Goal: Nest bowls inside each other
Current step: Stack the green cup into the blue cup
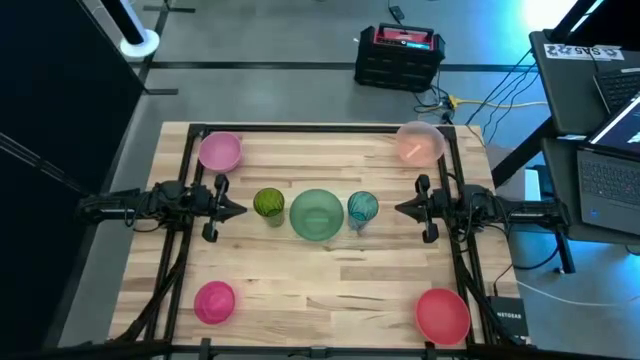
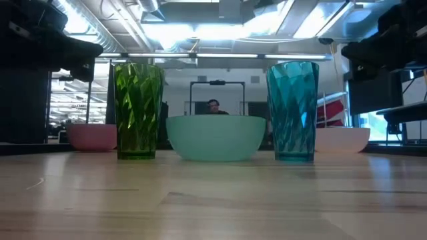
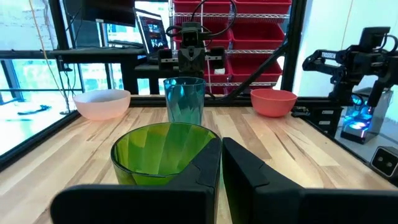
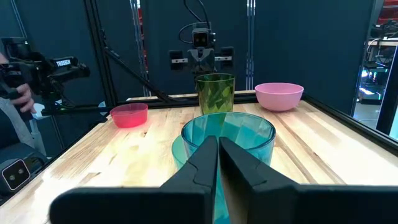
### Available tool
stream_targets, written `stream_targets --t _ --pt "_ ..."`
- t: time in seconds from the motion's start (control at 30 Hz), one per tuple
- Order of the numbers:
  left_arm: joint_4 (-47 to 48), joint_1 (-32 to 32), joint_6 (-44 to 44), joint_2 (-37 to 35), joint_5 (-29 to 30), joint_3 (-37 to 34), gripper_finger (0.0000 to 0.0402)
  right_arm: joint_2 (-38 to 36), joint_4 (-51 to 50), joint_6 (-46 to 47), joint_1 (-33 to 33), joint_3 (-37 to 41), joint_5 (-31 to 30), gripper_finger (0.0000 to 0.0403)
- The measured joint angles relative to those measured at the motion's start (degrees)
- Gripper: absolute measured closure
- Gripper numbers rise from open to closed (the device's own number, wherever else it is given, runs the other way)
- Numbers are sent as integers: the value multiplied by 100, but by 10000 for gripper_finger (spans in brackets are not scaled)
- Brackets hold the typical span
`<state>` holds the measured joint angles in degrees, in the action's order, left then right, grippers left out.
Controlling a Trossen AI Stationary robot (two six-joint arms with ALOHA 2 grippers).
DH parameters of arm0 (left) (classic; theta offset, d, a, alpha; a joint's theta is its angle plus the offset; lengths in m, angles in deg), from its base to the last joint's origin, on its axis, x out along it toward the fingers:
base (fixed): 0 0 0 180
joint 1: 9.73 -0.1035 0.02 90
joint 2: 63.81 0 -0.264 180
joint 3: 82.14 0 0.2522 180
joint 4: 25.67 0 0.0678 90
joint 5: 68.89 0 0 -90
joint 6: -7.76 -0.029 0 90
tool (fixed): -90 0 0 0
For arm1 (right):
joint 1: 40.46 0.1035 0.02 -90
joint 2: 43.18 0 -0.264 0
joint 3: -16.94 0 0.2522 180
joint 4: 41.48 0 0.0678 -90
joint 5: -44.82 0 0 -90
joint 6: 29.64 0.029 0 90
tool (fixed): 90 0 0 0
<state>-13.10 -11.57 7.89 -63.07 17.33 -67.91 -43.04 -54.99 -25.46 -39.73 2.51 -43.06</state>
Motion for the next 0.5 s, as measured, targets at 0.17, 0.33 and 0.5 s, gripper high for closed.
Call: stream_targets --t 0.17,0.33,0.5 --pt "-16 0 -40 0 6 -1 402 -1 0 -1 -1 -1 1 402" --pt "-31 0 -80 0 12 -1 402 -1 0 -1 -1 -1 1 402" --pt "-31 0 -29 0 118 -1 402 0 0 -2 0 -2 0 402"
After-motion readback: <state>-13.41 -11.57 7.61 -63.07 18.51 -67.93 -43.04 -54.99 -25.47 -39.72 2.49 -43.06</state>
